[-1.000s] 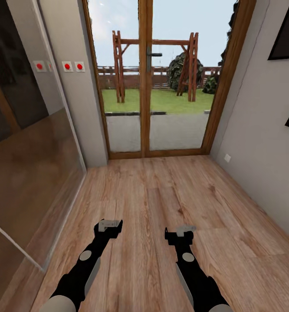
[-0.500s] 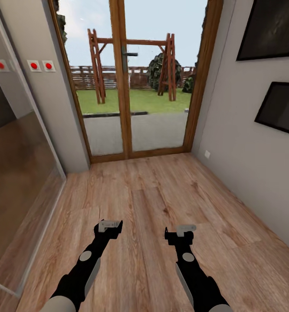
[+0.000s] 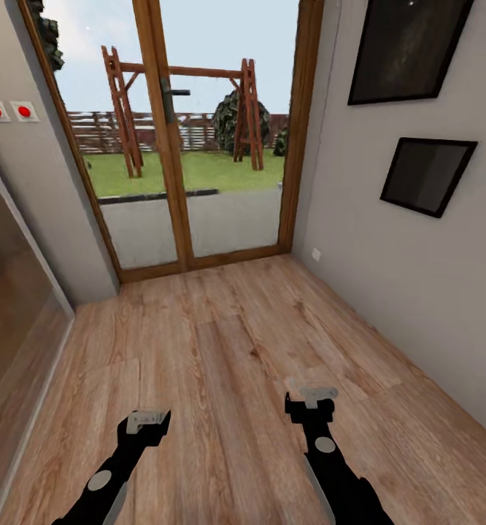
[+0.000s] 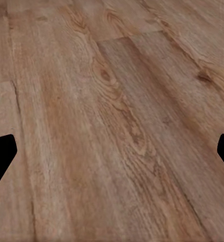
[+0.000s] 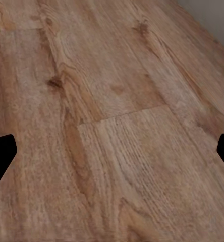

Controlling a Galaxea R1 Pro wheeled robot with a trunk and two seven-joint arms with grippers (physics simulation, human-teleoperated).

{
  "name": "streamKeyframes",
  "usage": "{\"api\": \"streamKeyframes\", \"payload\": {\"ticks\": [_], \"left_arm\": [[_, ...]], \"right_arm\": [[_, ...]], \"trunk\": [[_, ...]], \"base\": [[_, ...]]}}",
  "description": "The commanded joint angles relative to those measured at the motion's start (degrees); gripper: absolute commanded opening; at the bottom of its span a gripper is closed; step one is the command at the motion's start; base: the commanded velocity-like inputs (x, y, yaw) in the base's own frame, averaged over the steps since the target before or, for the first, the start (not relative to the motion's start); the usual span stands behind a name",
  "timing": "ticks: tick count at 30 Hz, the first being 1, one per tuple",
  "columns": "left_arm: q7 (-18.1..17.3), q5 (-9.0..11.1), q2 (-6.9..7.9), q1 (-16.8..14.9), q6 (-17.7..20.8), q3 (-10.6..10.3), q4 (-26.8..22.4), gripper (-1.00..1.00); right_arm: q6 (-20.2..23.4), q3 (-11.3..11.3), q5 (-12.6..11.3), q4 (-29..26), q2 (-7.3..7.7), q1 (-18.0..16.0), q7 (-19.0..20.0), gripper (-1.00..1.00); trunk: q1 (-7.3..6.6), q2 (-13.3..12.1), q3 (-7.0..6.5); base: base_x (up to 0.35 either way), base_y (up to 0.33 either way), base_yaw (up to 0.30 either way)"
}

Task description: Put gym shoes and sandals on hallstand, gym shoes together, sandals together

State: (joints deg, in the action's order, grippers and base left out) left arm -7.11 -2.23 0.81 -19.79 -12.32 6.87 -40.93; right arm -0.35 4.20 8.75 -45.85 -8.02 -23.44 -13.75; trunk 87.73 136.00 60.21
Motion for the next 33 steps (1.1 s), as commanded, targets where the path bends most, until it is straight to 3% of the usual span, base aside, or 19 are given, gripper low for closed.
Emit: {"api": "streamKeyframes", "payload": {"ticks": [1, 3, 7, 15, 18, 19, 26, 33], "left_arm": [[-0.46, 0.3, 0.29, 1.06, -1.15, 0.55, 0.03, 1.0], [-0.5, 0.93, 0.6, 2.84, -2.96, 0.79, 0.01, 1.0], [-0.59, 1.48, 0.88, 6.48, -5.69, 0.92, 0.28, 1.0], [-0.78, 1.58, 0.83, 8.36, -6.3, 0.91, 3.79, 1.0], [-0.76, 1.59, 0.85, 8.64, -6.36, 0.94, 4.42, 1.0], [-0.74, 1.43, 0.85, 9.3, -6.39, 0.95, 4.76, 1.0], [-0.73, 1.17, 0.86, 11.5, -6.52, 0.97, 4.72, 1.0], [-0.63, 1.38, 0.68, 12.1, -7.22, 0.91, 4.79, 1.0]], "right_arm": [[-0.8, 0.11, 0.32, 0.11, 0.68, 0.8, -0.37, 1.0], [-2.58, 0.08, 0.27, 0.21, 1.35, 2.32, -0.38, 1.0], [-11.72, 0.01, 0.28, 1.86, 2.07, 7.52, -0.34, 1.0], [-18.55, -0.06, 0.38, 5.83, 3.92, 10.79, -0.38, 1.0], [-20.43, -0.06, 0.37, 7.51, 5.42, 11.36, -0.39, 1.0], [-22.65, -0.06, 0.25, 10.5, 7.33, 11.69, -0.42, 1.0], [-26.26, -0.07, 0.06, 16.51, 8.02, 11.83, -0.48, 1.0], [-27.67, -0.14, 0.04, 18.26, 8.1, 11.84, -0.49, 1.0]], "trunk": [[-0.01, 0.02, 0.01], [-0.01, 0.02, -0.05], [-0.01, 0.02, -0.16], [-0.01, 0.02, -0.36], [-0.01, 0.02, -0.43], [-0.01, 0.02, -0.46], [-0.01, 0.02, -0.62], [-0.01, 0.02, -0.75]], "base": [[0.0, 0.0, -0.286], [0.0, 0.0, -0.286], [0.0, 0.0, -0.288], [0.0, 0.0, -0.29], [0.0, 0.0, -0.29], [0.0, 0.0, -0.29], [0.001, 0.0, -0.29], [0.133, 0.115, -0.29]]}}
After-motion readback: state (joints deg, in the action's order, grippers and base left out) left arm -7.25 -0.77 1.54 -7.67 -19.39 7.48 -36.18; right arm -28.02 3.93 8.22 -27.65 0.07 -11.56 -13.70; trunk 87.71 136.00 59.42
